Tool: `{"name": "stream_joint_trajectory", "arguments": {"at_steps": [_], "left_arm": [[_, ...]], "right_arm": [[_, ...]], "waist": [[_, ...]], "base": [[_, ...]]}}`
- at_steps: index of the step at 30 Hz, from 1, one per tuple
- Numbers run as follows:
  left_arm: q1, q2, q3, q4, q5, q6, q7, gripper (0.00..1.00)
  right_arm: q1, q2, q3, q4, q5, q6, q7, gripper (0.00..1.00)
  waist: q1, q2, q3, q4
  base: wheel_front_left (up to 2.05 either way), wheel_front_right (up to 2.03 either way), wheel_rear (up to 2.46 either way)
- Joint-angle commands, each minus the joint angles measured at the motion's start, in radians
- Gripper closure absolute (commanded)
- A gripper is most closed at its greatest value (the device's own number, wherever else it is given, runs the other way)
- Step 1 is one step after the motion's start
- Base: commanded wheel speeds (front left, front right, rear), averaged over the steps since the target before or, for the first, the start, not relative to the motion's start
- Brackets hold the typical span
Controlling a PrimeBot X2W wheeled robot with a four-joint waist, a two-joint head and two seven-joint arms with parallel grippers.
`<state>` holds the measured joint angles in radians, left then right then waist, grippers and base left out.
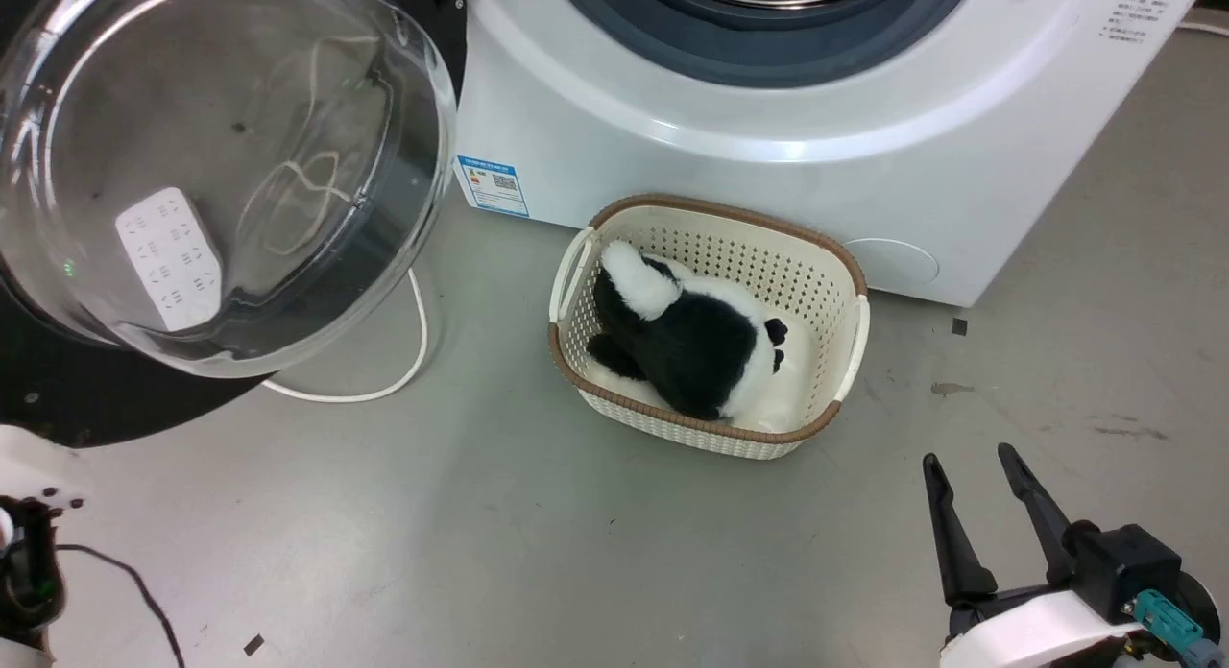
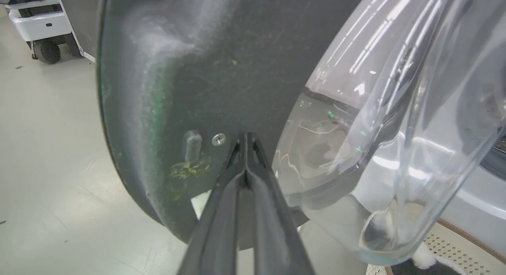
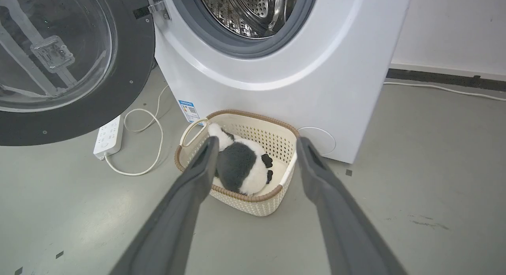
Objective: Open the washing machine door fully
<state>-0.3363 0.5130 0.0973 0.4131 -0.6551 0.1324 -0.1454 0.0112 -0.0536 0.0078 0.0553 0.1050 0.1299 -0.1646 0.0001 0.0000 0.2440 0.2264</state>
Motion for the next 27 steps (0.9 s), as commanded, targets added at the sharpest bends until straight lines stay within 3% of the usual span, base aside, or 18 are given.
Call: {"name": "stream_joint_trajectory", "arguments": {"at_steps": [1,10,18,27], "left_arm": [[-0.017,0.006,0.005,0.012,-0.005,-0.006,-0.011,1.00],[-0.011,-0.026,-0.063,0.008,0.042,-0.045,-0.070,1.00],[0.099,-0.127,-0.158,-0.179,0.115,-0.046,-0.106,1.00],[0.248,-0.250,-0.245,-0.365,0.216,-0.007,-0.116,1.00]], "right_arm": [[-0.018,0.003,-0.002,-0.007,-0.005,0.001,0.000,0.00],[-0.028,0.003,-0.031,0.001,-0.001,0.001,-0.015,0.00],[-0.028,0.003,-0.073,-0.005,-0.017,0.001,-0.050,0.00],[-0.003,0.003,-0.098,-0.059,-0.029,0.001,-0.077,0.00]], "waist": [[-0.0001,0.0000,0.001,-0.002],[-0.0001,0.0000,-0.040,-0.007],[-0.0001,0.0000,-0.126,-0.040],[-0.0001,0.0000,-0.200,-0.113]], "base": [[0.00,0.00,0.00],[0.00,0.00,0.00],[0.00,0.00,0.00],[0.00,0.00,0.00]]}}
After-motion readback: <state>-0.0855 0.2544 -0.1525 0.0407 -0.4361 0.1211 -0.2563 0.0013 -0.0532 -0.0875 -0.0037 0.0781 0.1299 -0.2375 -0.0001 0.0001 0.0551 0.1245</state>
